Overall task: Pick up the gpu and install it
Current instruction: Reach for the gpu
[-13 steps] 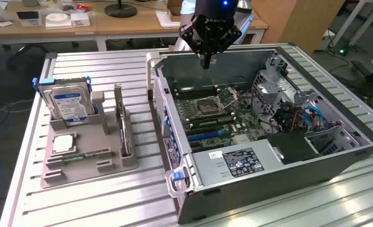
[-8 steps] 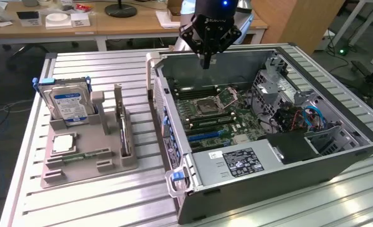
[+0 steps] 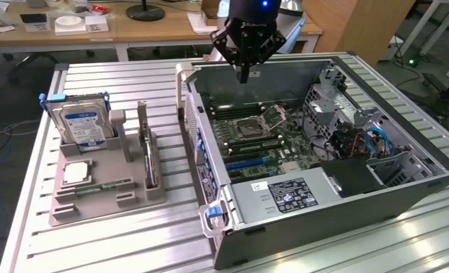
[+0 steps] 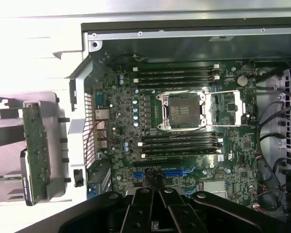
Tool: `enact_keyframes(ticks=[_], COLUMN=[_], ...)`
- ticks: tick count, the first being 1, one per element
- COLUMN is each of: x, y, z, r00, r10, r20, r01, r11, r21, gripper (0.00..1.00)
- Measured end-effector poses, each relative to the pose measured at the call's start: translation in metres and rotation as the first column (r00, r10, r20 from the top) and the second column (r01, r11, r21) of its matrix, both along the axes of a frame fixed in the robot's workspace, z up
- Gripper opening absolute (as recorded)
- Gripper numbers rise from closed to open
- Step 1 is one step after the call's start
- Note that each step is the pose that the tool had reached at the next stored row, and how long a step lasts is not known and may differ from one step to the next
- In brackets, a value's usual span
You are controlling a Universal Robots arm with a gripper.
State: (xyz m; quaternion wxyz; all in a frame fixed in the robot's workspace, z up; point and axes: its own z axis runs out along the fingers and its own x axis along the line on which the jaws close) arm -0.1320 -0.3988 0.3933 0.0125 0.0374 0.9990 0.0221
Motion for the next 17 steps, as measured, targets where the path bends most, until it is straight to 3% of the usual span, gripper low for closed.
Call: enact_keyframes(ticks=[17], x=[-0.022], y=[-0.0001], z=[0.0000], r00=[1.0000], r10=[0.000], r20=[-0.0001], r01=[0.000], r11=[1.0000], r21=[-0.0001], gripper=[0.10])
